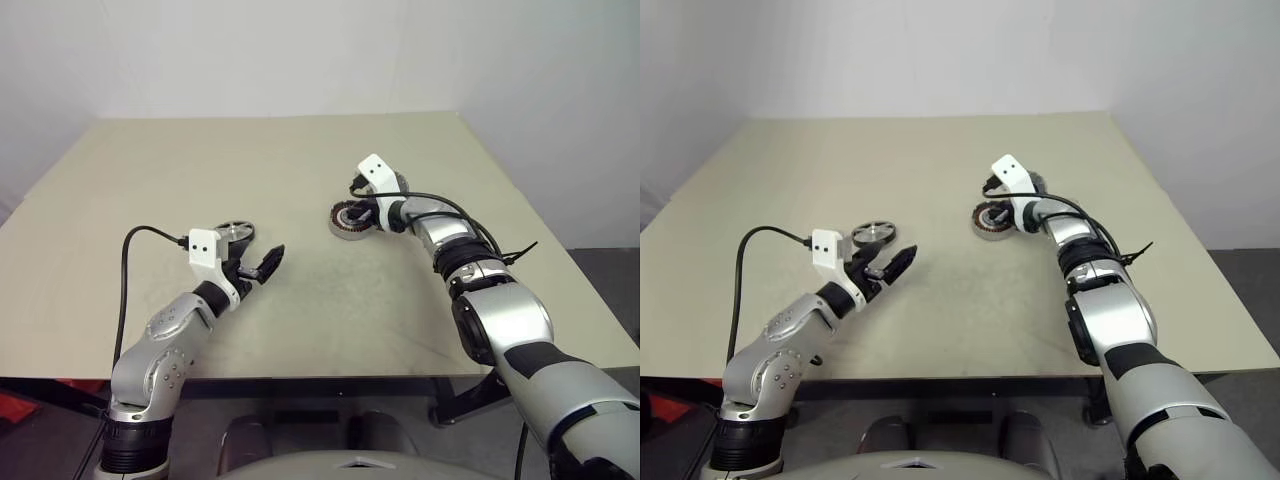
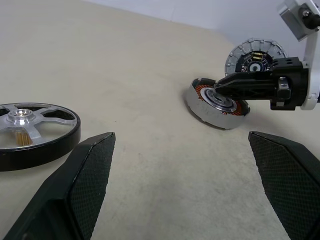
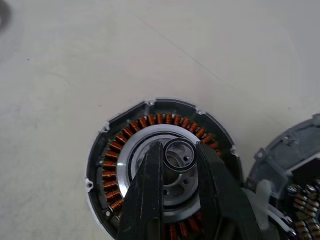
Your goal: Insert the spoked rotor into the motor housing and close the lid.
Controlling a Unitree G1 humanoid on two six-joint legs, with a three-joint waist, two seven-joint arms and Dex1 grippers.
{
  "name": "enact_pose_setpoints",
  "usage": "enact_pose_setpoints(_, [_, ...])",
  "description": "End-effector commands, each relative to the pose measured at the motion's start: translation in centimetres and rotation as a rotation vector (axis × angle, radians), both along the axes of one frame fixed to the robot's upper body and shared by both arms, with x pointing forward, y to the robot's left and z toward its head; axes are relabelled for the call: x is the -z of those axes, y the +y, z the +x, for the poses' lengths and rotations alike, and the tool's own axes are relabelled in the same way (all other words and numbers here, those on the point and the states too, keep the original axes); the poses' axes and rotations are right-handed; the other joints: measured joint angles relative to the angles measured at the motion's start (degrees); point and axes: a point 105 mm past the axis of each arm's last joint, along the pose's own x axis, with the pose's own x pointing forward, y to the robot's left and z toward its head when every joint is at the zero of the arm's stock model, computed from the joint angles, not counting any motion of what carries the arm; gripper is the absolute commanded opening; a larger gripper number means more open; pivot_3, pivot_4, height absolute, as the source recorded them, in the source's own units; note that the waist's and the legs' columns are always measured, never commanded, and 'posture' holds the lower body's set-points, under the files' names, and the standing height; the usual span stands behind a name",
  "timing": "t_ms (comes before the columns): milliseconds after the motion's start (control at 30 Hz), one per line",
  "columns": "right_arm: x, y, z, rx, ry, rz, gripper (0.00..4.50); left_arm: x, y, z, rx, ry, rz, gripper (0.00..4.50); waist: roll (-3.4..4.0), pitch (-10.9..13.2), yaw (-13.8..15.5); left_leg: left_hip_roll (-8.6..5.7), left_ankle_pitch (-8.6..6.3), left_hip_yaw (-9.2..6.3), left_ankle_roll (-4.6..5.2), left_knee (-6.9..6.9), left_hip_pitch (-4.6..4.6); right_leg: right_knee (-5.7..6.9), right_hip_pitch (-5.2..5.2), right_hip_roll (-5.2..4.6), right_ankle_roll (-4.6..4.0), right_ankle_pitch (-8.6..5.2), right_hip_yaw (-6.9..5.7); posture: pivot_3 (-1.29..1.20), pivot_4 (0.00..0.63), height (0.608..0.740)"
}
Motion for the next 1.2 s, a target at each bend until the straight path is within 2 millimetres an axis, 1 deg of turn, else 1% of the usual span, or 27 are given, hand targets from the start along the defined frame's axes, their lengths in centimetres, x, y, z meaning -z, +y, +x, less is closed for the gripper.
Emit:
enact_pose_setpoints(33, [-1.7,-0.1,0.4,-0.01,-0.055,0.002,0.75,-1.1,0.0,0.1,0.002,-0.047,0.002,4.5,0.0,0.0,0.0,0.0,0.0,0.0,0.0,0.0,0.0,0.0,0.0,0.0,0.0,0.0,0.0,0.0,0.0,0.74])
enact_pose_setpoints(500, [-0.7,0.3,-0.3,-0.032,-0.027,-0.004,0.75,-1.0,0.0,0.1,0.001,-0.045,0.002,4.5,0.0,0.0,0.0,0.0,0.0,0.0,0.0,0.0,0.01,0.01,0.0,0.0,0.0,0.0,0.0,0.0,0.0,0.74])
enact_pose_setpoints(700, [-0.7,0.5,-0.3,-0.036,-0.022,-0.002,0.75,-1.0,0.0,0.1,0.0,-0.045,0.004,4.5,0.0,0.0,0.0,0.0,0.01,0.0,-0.01,0.0,0.0,0.0,0.0,0.0,0.0,0.0,0.0,0.0,0.0,0.74])
enact_pose_setpoints(833, [0.0,0.4,-0.5,-0.031,-0.007,-0.01,0.75,-1.1,0.1,0.1,-0.001,-0.046,0.005,4.5,0.0,0.0,0.0,0.0,0.01,0.0,-0.01,0.0,0.01,0.01,0.0,0.0,0.0,0.0,0.0,0.0,0.0,0.74])
enact_pose_setpoints(1200, [-0.1,0.8,-0.4,-0.031,-0.011,-0.002,0.75,-1.0,0.1,0.2,-0.001,-0.048,0.004,4.5,0.0,0.0,-0.2,0.0,0.01,0.0,-0.01,0.01,0.03,0.02,0.0,0.0,0.0,0.0,0.01,0.0,0.0,0.74])
